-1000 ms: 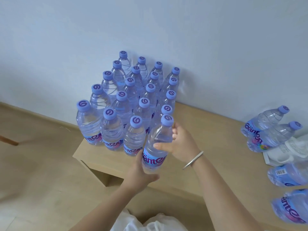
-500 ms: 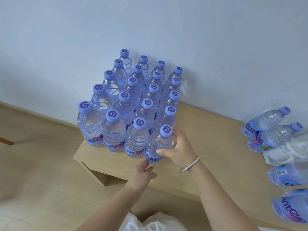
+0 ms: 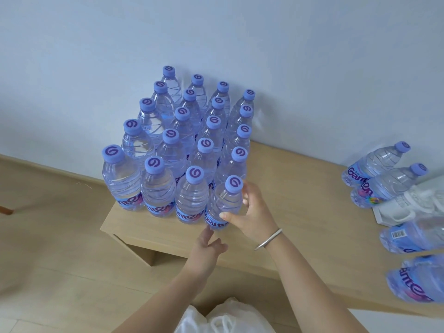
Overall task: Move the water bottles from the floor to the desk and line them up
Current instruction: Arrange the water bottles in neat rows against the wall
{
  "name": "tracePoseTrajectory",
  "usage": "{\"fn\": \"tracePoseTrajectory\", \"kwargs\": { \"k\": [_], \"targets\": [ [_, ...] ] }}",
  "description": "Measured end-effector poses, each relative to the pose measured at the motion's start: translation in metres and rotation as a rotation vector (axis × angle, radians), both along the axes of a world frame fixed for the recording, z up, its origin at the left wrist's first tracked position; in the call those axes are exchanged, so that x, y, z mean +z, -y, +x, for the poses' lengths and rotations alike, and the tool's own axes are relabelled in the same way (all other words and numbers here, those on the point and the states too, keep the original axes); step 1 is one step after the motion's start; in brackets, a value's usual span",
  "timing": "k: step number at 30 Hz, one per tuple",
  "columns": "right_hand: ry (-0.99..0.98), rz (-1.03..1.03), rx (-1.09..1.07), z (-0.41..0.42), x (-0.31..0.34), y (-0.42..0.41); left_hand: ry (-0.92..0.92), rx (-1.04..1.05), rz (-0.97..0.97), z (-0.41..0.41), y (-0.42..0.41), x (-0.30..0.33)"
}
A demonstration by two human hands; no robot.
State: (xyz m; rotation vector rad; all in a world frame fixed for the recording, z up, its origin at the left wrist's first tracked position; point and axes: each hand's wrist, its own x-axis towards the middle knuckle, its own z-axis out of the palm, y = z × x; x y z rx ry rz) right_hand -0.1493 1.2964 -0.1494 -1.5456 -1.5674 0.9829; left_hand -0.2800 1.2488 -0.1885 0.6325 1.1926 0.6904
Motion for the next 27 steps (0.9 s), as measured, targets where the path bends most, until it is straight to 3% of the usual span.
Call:
{"fn": "tracePoseTrajectory", "kwargs": {
  "k": [7, 14, 17, 21, 25, 27],
  "targets": [
    [0.020, 0.007, -0.305, 0.039, 0.011, 0.033, -0.064, -0.271, -0.086, 0.027, -0.002, 0.008],
    [0.285, 0.409, -1.115, 0.182, 0.042, 0.108, -0.107, -0.693, 0.051, 0.114, -0.002, 0.023],
    [0.418, 0.419, -1.338, 0.238, 0.047, 0.141, -0.119, -0.806, 0.092, 0.161, 0.005, 0.028],
    [0.380, 0.210, -1.477, 0.287, 0.035, 0.166, -0.121, -0.905, 0.125, 0.216, 0.014, 0.038],
    [0.046, 0.110, -1.451, 0.306, 0.016, 0.173, -0.127, -0.954, 0.151, 0.251, 0.018, 0.037],
    [0.085, 0.052, -1.411, 0.317, 0.010, 0.174, -0.163, -0.955, 0.171, 0.262, 0.019, 0.033]
  ]
}}
